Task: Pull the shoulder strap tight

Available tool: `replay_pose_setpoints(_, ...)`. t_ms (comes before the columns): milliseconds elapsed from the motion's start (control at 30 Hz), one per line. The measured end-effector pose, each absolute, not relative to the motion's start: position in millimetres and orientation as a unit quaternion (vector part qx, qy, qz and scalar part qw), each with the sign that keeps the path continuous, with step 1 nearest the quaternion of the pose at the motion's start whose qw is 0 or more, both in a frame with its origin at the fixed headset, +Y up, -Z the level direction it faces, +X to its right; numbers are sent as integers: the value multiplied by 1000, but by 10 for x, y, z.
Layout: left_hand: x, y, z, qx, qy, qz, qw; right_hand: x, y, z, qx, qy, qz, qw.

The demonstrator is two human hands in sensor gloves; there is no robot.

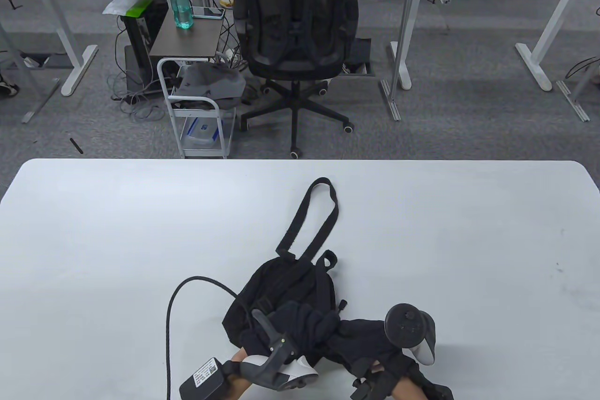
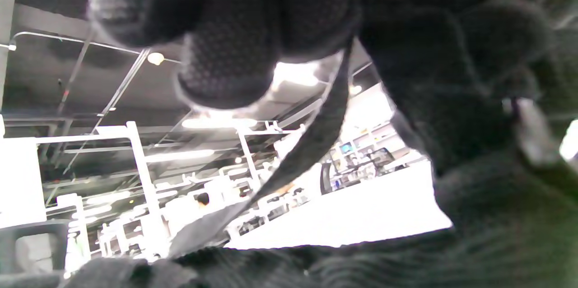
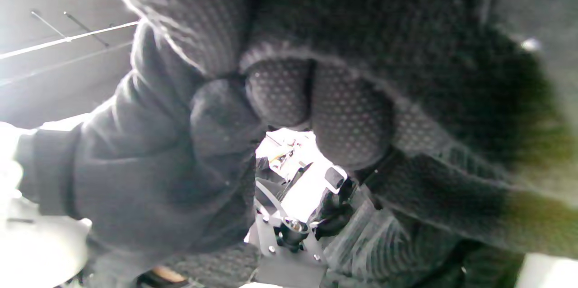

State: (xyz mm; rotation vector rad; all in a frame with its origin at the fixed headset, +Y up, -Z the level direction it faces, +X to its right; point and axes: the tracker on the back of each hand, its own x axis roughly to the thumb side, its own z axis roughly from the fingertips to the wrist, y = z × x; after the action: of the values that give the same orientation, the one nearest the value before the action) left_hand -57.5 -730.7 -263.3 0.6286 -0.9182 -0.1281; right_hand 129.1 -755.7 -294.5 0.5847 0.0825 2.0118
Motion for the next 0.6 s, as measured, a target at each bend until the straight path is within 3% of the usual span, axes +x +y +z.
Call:
replay_pose_setpoints(400, -772, -7395, -2880, 271, -411, -90, 866, 1314, -7592, -2972, 234, 51, 844, 480)
replay_pose_setpoints(600, -763, -7316, -2779, 288, -406, -83, 863, 1341, -7604, -2974, 226, 38, 845, 483)
